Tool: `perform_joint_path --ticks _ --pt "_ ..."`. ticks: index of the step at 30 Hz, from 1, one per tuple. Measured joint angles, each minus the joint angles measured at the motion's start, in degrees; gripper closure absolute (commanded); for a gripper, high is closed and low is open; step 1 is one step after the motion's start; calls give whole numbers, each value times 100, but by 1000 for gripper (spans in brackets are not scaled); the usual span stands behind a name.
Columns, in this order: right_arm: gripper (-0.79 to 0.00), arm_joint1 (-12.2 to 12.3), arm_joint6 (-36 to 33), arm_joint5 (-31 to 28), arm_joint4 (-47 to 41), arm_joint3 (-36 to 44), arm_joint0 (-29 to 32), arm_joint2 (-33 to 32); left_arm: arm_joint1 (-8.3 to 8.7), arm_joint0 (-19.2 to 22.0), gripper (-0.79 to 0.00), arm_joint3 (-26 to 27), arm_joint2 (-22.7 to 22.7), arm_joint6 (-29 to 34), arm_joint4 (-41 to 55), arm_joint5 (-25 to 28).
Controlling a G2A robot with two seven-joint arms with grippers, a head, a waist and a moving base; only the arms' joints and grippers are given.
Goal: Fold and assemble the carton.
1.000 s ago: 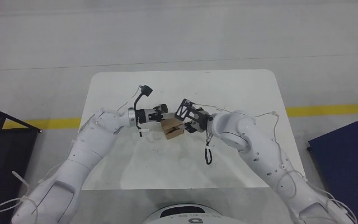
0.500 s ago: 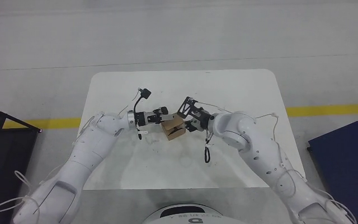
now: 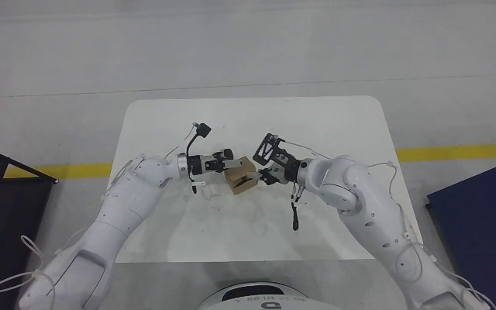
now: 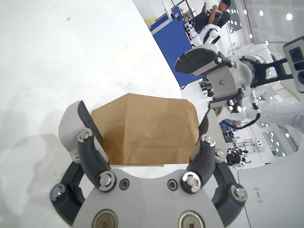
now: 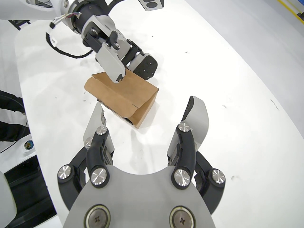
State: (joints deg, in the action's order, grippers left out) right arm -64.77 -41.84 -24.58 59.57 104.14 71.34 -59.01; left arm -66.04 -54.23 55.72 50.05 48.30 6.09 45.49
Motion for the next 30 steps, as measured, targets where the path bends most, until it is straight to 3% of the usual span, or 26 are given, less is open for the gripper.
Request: perform_joint_path --ticks 8,16,30 --pt "-634 -50 331 124 295 -262 -150 195 15 -86 -785 22 17 -6 -18 35" --pt "-588 -122 742 293 505 -511 -290 409 28 -79 -785 44 34 133 68 38" --pt "-570 -175 822 384 543 -762 -376 466 10 -18 -785 1 2 206 137 48"
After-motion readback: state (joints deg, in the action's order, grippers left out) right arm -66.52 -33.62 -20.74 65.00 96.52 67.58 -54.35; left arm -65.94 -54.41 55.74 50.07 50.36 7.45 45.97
